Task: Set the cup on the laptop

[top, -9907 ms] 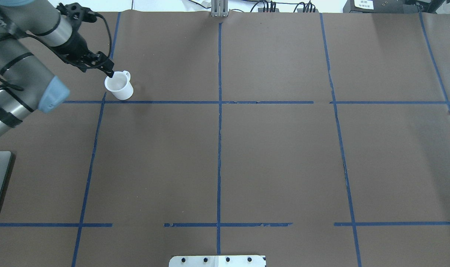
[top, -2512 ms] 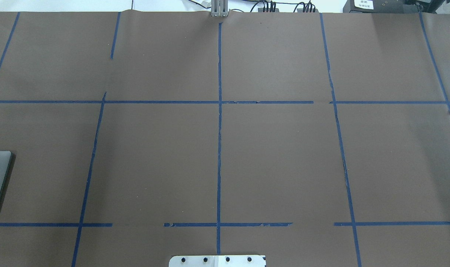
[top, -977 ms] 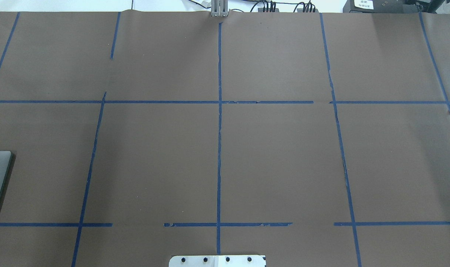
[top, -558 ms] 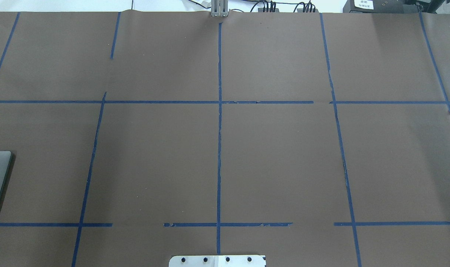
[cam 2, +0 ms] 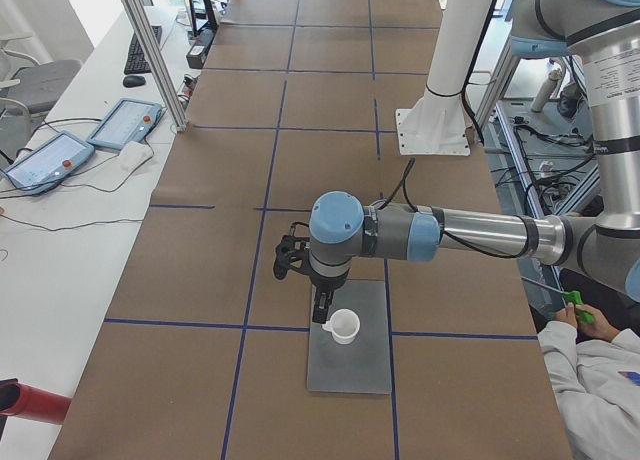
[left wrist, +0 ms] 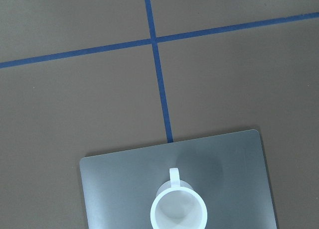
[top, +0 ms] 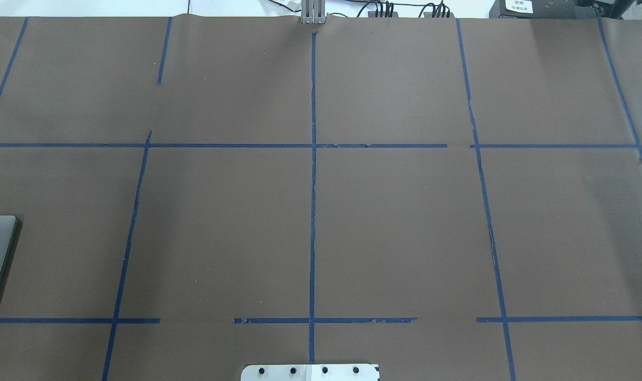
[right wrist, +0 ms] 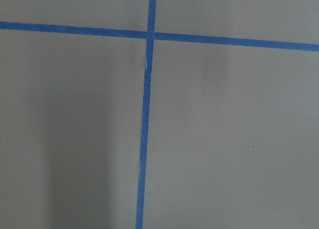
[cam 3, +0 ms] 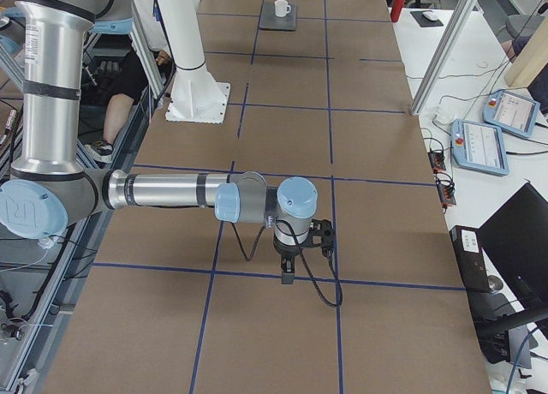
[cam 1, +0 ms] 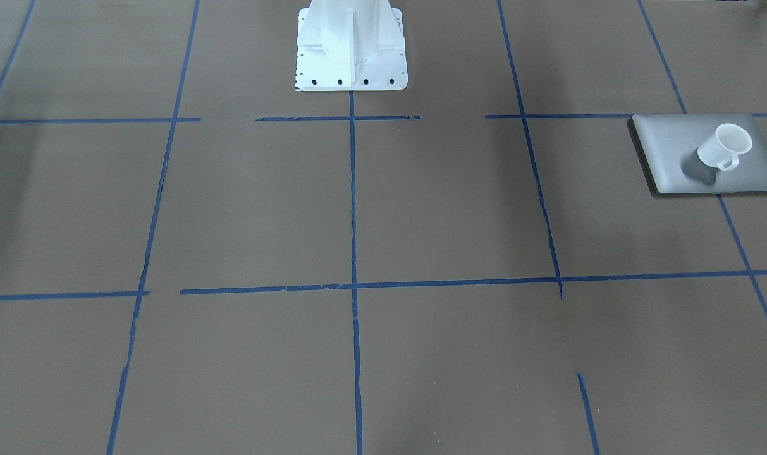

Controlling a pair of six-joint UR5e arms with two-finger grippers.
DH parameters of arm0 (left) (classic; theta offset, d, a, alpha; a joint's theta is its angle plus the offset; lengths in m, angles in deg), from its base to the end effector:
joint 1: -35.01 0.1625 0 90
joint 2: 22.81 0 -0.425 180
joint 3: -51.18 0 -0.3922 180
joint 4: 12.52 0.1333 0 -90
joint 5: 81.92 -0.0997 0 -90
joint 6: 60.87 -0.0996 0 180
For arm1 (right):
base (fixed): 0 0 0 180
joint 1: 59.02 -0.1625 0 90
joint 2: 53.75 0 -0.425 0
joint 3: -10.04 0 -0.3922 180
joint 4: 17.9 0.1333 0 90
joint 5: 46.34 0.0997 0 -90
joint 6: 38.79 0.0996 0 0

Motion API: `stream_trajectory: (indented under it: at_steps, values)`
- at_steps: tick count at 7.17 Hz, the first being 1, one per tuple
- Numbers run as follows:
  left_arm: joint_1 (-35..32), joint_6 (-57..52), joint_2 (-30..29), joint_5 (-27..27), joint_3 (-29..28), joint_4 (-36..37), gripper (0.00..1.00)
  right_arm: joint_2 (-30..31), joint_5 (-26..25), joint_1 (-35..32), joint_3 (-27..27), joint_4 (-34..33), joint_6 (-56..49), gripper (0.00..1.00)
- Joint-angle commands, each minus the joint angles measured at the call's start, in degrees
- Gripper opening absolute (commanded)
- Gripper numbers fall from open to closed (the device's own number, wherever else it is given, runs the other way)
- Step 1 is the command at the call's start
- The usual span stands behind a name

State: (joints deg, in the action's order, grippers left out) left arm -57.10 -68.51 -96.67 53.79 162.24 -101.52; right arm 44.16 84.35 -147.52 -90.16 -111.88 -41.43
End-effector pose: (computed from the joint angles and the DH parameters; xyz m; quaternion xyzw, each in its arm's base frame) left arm -0.0758 -0.3743 0.5997 0.0644 0.3841 0.0577 0.9192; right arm 0.0571 -0.4325 0.6462 -0.0104 -0.3478 -0.0287 0.9371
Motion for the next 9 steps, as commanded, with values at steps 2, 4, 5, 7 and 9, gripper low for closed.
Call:
stream_trajectory:
  at_steps: [2, 4, 5, 7, 9]
  values:
    - [-0.2, -0.1, 0.2, 0.1, 0.0, 0.1, 1.00, 0.0, 0.0, 0.0, 0.0, -0.1, 0.0, 1.00]
    - [-0.3, -0.3, 0.0, 0.0, 0.6, 3.5, 1.00, 0.0, 0.0, 0.0, 0.0, 0.0, 0.0, 1.00]
    - [-1.0, -3.9, -0.1, 0.1, 0.7, 5.0, 1.00, 0.0, 0.0, 0.0, 0.0, 0.0, 0.0, 1.00]
    - [-3.0, -6.1, -0.3, 0.1, 0.0, 7.0, 1.00, 0.0, 0.0, 0.0, 0.0, -0.1, 0.0, 1.00]
    - [-3.0, -6.1, -1.5, 0.1, -2.2, 6.8, 1.00, 0.0, -0.1, 0.0, 0.0, -0.1, 0.0, 1.00]
